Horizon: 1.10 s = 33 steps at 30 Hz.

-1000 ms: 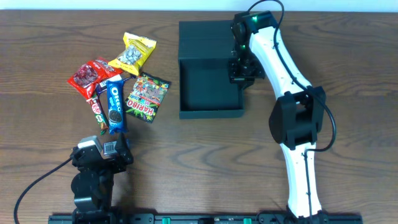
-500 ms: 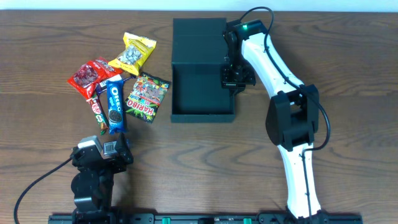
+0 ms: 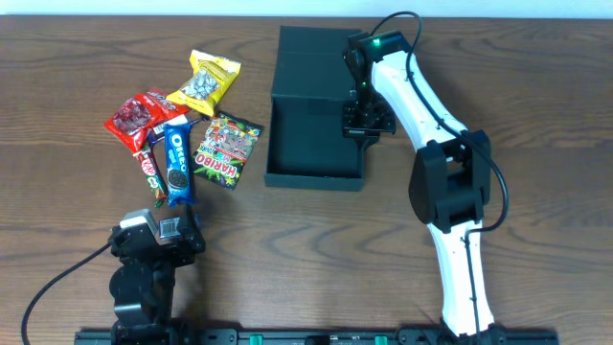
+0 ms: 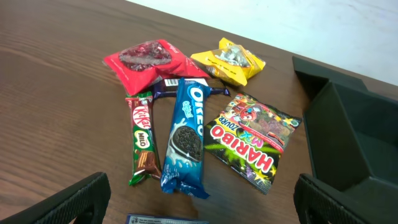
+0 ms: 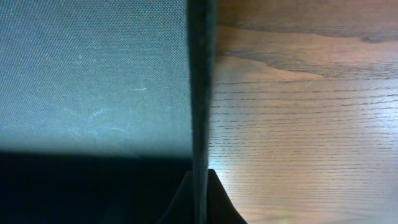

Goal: Pack container

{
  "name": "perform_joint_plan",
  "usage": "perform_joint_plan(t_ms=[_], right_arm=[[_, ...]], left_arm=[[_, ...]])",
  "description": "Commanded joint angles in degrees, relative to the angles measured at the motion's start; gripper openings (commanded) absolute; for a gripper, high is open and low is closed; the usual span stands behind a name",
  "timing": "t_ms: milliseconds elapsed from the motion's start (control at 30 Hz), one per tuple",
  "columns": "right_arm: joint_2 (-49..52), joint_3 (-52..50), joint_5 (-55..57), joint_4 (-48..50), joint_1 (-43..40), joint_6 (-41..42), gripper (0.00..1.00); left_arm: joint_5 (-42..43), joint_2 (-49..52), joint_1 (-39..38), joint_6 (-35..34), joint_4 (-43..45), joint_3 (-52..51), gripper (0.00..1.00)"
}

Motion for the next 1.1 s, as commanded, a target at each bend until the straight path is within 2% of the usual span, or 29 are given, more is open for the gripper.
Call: perform_joint_plan(t_ms=[0, 333, 367, 433, 467, 533, 733, 900, 1067], right_arm=[[-0.3, -0.9, 4.3, -0.4, 0.1, -2.2, 0.02], [-0.3, -0.9, 4.3, -0.9, 0.0, -3.6, 0.02], [-0.3, -0.9, 4.3, -0.9, 0.1, -3.6, 0.07], [-0.3, -0.9, 4.3, -0.9, 0.2, -3.6, 0.66], [-0.3, -0.9, 4.3, -1.0, 0.2, -3.4, 0.84], [-0.4, 0.1, 4.3, -2.3, 0.1, -2.5, 0.99], [-5.7, 9.9, 4.3, -6.7, -0.2, -2.9, 0.99], [-18.6, 17.9, 4.3, -4.1, -0.3, -6.9, 0.99], [-30.0, 18.2, 4.3, -0.7, -0.3, -10.4, 0.99]], left_arm=[[-0.6, -0.3, 0.3, 0.8, -0.4, -1.2, 0.95], [-0.6, -0.3, 0.3, 0.8, -0.4, -1.2, 0.95], [-0.6, -0.3, 0.3, 0.8, -0.4, -1.2, 0.95], [-0.6, -0.3, 0.3, 0.8, -0.4, -1.2, 0.95], [-0.5, -0.3, 0.3, 0.8, -0.4, -1.2, 0.95], [-0.6, -0.3, 0.3, 0.8, -0.4, -1.2, 0.95], [-0.6, -0.3, 0.3, 0.8, -0.4, -1.2, 0.95], [-0.6, -0.3, 0.3, 0.8, -0.4, -1.2, 0.95], [-0.6, -0.3, 0.3, 0.8, -0.4, -1.2, 0.95]])
